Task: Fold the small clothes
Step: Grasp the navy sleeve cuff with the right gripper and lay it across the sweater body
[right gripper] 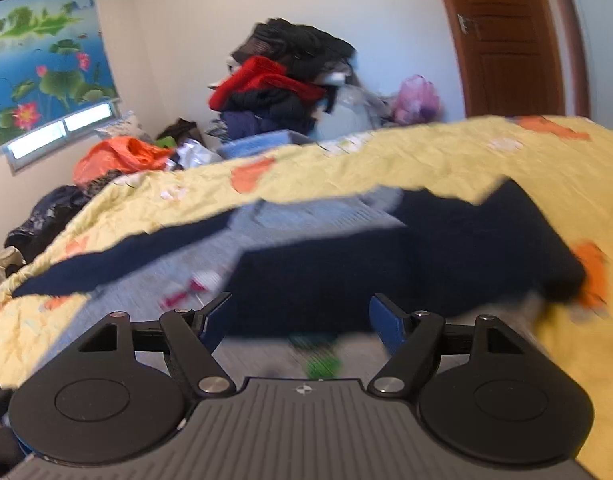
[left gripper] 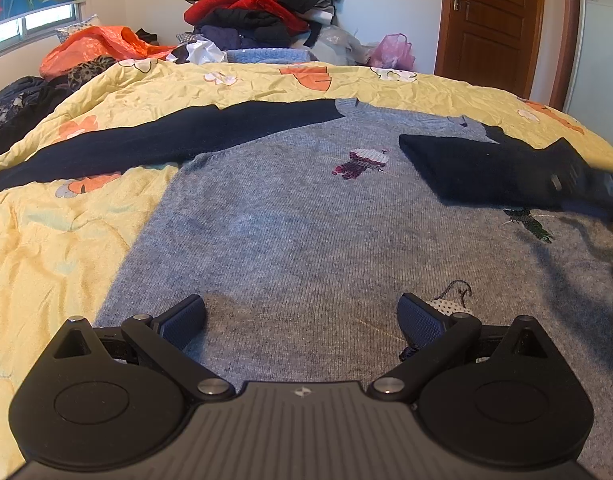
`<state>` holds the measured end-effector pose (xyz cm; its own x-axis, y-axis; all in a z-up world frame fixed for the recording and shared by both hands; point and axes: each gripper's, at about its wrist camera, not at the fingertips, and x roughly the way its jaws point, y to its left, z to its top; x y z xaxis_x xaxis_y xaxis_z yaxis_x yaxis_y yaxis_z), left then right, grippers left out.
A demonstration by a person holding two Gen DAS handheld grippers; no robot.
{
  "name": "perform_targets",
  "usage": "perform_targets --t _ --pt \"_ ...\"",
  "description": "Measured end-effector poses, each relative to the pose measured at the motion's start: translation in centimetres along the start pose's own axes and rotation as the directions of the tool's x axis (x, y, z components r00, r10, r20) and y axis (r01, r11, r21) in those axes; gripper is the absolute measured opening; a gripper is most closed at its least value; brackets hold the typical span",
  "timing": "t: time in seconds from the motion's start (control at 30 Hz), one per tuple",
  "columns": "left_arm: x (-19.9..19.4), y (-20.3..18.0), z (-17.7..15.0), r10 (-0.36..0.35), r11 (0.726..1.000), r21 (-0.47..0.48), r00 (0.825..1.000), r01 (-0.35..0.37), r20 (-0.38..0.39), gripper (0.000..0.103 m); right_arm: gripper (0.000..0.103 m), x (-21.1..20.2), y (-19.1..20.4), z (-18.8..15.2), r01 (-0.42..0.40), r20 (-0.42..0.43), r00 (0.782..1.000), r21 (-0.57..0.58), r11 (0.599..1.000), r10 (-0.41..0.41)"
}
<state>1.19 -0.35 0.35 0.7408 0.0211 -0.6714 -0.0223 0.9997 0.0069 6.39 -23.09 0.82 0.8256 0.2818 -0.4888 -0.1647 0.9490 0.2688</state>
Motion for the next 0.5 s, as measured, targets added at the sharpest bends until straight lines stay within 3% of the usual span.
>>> perform_targets --t 0.1,0.2,0.27,0.37,0.4,0.47,0.5 --pt "0.0 0.2 1.6 -0.033 0.999 -0.038 0.999 0.031 -0.043 0.103 0.081 0.0 -1.4 -0.8 -0.011 -0.031 0.999 0.074 0.997 0.013" --pt "0.0 0.5 4.9 -0.185 0.976 -0.122 0.982 0.181 -0.022 0.103 0.092 0.2 -1.9 -0.9 -0.048 -0.020 0.999 0.114 0.992 0.050" --pt "0.9 0.7 7.3 -0.330 0.926 -0.193 0.944 0.323 -0.001 0.103 0.094 0.5 -1.9 -0.9 -0.059 -0.023 0.998 0.111 0.992 0.062" --pt "4.6 1.1 9.9 -0.533 0.788 -0.365 0.846 0.496 -0.002 0.103 0.096 0.4 -2.0 -1.0 -0.078 -0.022 0.997 0.120 0.990 0.081" --pt "6.2 0.9 10.4 -0.563 0.757 -0.412 0.826 0.508 -0.016 0.103 0.096 0.4 -2.1 -0.9 -0.084 -0.018 0.996 0.128 0.988 0.087" --pt "9.1 0.2 10.9 -0.583 0.731 -0.479 0.809 0.486 -0.070 0.103 0.097 0.3 -2.5 -1.0 -0.099 -0.012 0.995 0.147 0.984 0.102" --pt "10.4 -0.2 11.0 -0.604 0.711 -0.508 0.792 0.486 -0.086 0.102 0.097 0.2 -2.6 -1.0 -0.106 -0.009 0.994 0.155 0.982 0.108"
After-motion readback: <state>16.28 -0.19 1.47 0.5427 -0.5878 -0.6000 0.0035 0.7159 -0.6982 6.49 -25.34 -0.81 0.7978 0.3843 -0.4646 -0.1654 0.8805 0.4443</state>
